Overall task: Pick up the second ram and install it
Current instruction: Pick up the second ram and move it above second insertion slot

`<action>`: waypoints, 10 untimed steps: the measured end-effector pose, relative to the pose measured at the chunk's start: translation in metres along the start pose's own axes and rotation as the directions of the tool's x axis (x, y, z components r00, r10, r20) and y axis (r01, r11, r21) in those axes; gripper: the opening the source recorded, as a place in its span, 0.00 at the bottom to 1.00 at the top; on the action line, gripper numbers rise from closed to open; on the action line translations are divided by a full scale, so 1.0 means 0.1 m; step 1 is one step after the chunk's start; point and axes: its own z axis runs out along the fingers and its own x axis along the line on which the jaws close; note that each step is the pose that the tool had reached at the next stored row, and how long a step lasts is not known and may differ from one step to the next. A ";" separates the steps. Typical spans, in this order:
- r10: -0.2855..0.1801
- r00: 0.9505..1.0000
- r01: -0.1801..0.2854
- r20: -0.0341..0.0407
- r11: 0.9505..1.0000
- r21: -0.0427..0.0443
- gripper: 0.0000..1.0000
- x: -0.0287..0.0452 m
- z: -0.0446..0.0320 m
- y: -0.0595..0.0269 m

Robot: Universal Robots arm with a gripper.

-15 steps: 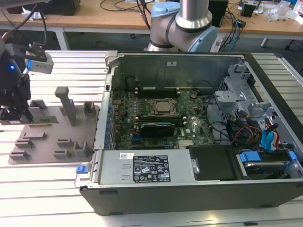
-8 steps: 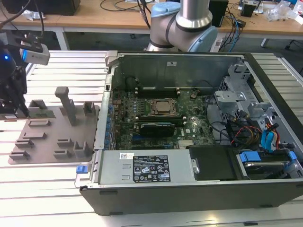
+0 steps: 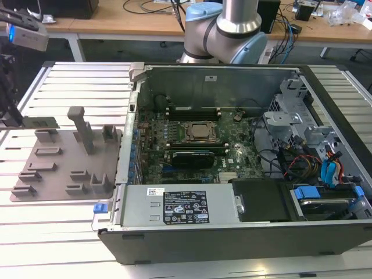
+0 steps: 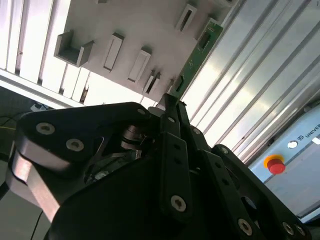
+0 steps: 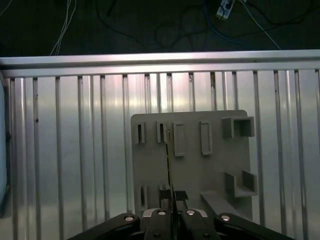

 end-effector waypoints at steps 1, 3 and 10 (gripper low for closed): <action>0.000 1.000 0.000 0.000 1.000 0.000 0.13 0.000 -0.014 0.001; 0.000 1.000 0.000 0.000 1.000 0.000 0.13 0.000 -0.015 0.001; 0.000 1.000 0.000 0.000 1.000 -0.002 0.13 -0.019 -0.037 -0.530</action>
